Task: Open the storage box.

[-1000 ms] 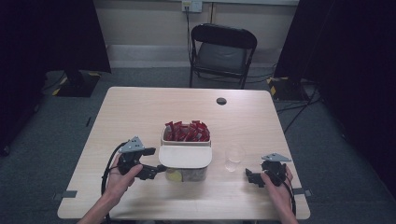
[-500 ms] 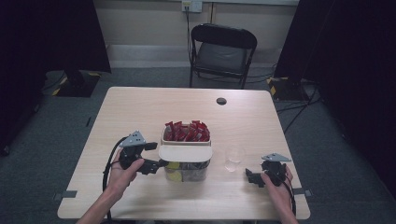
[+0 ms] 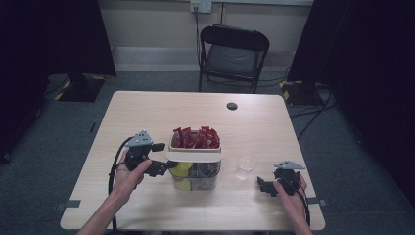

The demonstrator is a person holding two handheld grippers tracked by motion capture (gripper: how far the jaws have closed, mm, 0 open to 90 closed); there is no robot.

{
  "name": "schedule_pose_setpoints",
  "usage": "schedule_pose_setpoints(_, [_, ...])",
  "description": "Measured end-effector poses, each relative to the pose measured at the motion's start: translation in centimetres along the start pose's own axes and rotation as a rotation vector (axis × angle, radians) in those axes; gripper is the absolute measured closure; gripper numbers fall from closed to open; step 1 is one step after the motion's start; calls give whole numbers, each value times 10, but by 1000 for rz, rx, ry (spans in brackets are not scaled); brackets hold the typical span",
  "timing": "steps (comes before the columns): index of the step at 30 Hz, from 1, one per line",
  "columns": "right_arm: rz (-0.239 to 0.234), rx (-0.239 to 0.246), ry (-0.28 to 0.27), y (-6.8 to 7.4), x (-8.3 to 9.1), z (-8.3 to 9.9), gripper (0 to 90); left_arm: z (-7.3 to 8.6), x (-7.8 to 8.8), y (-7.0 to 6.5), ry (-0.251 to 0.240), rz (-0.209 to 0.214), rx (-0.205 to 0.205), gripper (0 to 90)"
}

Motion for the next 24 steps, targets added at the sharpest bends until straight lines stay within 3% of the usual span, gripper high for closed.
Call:
schedule_pose_setpoints(12, [0, 0, 0, 0, 0, 0, 0, -10, 1, 8, -8, 23, 5, 153])
schedule_pose_setpoints(24, [-3, 2, 1, 0, 0, 0, 0, -20, -3, 14, 3, 9, -5, 156])
Point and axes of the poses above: each handheld gripper's, and its own axes: x roughly backward along the jaws, z roughly out of its underside, y roughly to its left, the point moved 3 cm from there along -x, roughly forward along the jaws, and after that the axes turned 15 degrees about z, right-handed, at the moved point
